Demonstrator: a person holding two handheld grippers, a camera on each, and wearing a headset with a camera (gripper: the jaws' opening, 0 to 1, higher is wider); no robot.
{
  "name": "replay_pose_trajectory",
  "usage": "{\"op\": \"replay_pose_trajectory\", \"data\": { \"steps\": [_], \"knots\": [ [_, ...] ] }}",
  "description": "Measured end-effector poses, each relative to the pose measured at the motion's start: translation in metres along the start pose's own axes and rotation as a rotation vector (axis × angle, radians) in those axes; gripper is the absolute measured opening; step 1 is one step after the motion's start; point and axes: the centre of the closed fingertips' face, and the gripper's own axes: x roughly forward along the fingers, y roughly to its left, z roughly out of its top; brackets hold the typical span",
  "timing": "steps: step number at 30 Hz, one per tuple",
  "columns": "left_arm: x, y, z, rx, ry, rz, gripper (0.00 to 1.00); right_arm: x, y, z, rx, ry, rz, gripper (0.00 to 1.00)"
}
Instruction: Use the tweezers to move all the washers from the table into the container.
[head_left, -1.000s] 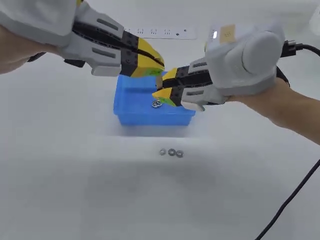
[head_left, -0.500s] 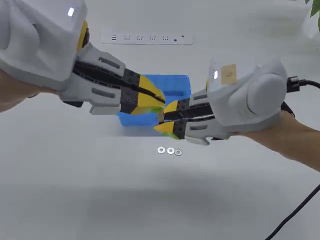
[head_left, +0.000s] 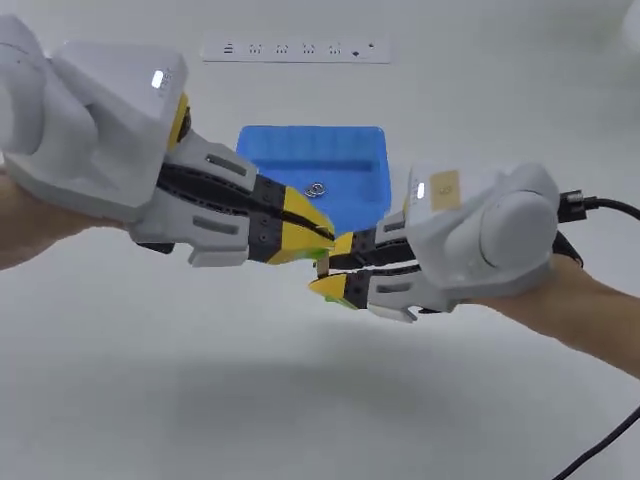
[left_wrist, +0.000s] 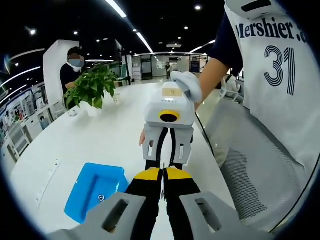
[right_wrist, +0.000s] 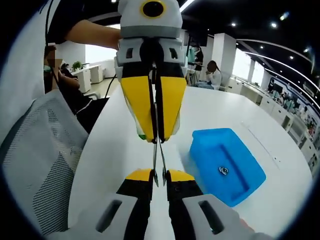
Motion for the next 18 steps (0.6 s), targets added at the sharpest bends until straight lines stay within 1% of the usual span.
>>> {"op": "replay_pose_trajectory", "data": {
  "steps": [11, 18],
  "knots": [
    [0.009, 0.013, -0.013, -0.019, -0.003, 0.003, 0.05, 0.006, -0.010, -0.016, 0.034, 0.012, -0.014, 0.12],
    [0.011, 0.019, -0.019, -0.033, -0.002, 0.007, 0.05, 0.008, -0.013, -0.020, 0.039, 0.016, -0.016, 0.12]
  ]
}}
